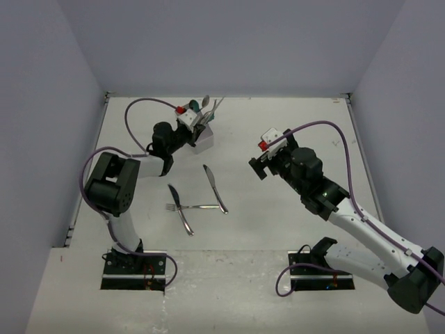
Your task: Sort the eating utensils into containers
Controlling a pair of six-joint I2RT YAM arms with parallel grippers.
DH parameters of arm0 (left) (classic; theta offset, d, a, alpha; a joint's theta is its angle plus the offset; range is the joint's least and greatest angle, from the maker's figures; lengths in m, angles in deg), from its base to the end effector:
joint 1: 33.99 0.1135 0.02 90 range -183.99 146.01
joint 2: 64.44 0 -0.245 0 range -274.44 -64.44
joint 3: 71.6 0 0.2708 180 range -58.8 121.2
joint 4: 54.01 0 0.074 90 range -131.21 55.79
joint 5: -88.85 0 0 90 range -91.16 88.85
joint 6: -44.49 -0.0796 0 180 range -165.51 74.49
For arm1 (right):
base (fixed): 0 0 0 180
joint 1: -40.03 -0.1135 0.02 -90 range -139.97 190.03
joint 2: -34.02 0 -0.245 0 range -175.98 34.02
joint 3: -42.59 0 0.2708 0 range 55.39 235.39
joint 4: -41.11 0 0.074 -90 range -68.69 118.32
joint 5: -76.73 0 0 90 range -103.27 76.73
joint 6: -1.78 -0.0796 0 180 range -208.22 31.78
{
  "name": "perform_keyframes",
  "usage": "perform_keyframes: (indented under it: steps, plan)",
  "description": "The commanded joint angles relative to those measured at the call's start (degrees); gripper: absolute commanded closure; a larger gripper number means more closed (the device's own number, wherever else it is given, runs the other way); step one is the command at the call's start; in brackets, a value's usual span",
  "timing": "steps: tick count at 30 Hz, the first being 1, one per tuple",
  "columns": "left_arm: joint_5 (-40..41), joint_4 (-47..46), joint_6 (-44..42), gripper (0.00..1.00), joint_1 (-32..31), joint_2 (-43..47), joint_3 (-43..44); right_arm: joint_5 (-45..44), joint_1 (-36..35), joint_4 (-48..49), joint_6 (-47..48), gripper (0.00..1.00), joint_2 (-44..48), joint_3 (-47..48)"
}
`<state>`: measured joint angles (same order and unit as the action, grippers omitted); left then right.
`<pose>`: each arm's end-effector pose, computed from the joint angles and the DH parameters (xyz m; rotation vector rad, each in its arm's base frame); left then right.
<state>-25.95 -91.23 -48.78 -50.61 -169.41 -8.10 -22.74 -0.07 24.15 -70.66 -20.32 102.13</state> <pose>0.4045 -0.1556 0.1600 0.6098 1.5494 -0.5323 0.2350 0.1808 0.3060 -0.7496 1.6092 0.1376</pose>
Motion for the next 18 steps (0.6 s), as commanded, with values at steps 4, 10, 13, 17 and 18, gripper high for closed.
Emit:
perform_keyframes:
  steps: [4, 10, 13, 17, 18]
  plan:
    - [-0.35, -4.83, -5.26, 1.00, 0.27, -1.73, 0.71, -0.28, 0.37, 2.32, -0.86, 0.01, -0.93, 1.86]
    - [-1.83, -1.14, -7.72, 1.00, 0.63, -3.75, 3.44, -0.19, 0.72, 2.23, -0.60, 0.01, -1.20, 2.04]
    - [-1.66, -1.65, -7.46, 1.00, 0.71, -4.98, 3.97, -0.28, 0.90, 1.62, -0.42, 0.01, -1.37, 2.21]
    - [-1.48, -1.93, -6.84, 1.00, 1.15, -6.30, 4.84, -0.81, 1.07, 0.74, -0.16, 0.01, -1.38, 2.74]
    - [-1.22, -1.75, -6.93, 1.00, 1.15, -6.74, 5.11, -1.16, 1.16, 0.47, 0.01, 0.01, -1.38, 2.74]
